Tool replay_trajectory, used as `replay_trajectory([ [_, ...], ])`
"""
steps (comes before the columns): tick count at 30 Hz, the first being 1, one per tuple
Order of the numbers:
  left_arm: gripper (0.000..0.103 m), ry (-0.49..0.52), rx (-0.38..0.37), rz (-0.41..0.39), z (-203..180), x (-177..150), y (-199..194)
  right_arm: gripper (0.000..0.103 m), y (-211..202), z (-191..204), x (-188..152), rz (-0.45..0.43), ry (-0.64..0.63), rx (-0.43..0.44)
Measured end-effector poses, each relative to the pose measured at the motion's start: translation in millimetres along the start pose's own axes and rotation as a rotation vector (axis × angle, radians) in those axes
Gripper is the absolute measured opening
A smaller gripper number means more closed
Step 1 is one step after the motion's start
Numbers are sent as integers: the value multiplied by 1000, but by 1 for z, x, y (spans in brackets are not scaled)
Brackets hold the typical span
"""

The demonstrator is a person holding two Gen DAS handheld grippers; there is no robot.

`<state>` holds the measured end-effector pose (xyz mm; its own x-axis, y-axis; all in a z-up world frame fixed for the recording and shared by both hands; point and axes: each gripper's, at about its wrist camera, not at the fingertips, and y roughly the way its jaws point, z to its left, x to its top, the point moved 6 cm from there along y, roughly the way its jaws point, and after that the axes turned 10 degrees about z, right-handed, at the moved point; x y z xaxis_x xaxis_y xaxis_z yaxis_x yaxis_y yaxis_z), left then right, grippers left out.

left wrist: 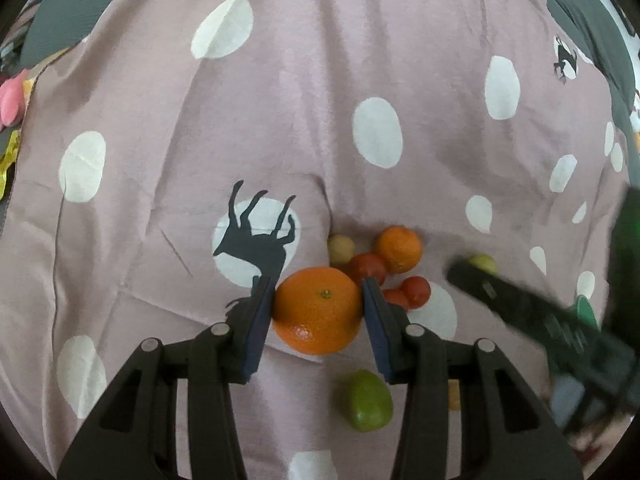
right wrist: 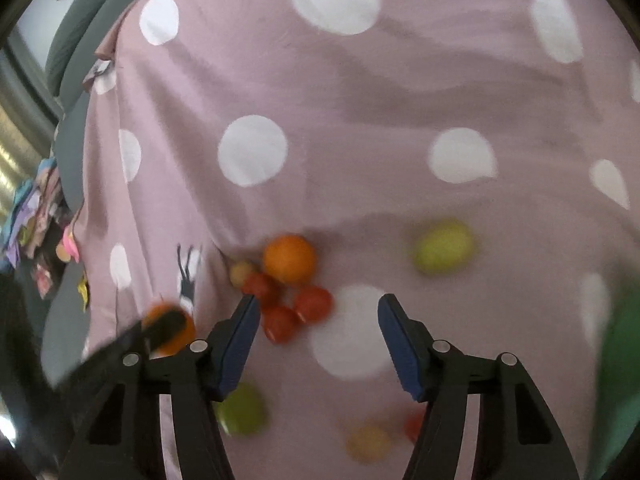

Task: Organize fruits
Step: 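Grasp the smaller orange with the right gripper while the left gripper lifts the large orange, then carry both held oranges over the green bowl with both grippers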

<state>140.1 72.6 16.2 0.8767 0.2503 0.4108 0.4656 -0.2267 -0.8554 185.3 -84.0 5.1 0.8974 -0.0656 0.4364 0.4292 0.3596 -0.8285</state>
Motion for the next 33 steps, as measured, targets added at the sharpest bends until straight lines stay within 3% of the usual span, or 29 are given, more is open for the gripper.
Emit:
replay_trajectory([
  [5,44,-8,-23,-5,-1,1,-2,57,27,7,9,41,40,16],
  [7,44,-9,-39,-8,0,-2,-6,57,37,3,8,62,39,-26],
  [11,44,-7,-49,-11,-1,-2,-10,56,49,0,5,89,66,-21],
  [13,44,-10,-49,-10,-1,-2,-10,44,53,-1,5,96,62,-28],
  [15,44,-4,-49,-14,-3,-2,-11,43,55,-2,6,88,65,-31],
  [18,44,-4,-48,-19,-5,-4,-14,42,45,-2,5,67,73,-14],
  [24,44,24,-52,-26,-19,-10,-19,42,-13,-12,-17,-18,57,16],
  [33,44,122,-56,-34,-56,-30,-26,42,-76,-38,-71,-122,60,-11],
])
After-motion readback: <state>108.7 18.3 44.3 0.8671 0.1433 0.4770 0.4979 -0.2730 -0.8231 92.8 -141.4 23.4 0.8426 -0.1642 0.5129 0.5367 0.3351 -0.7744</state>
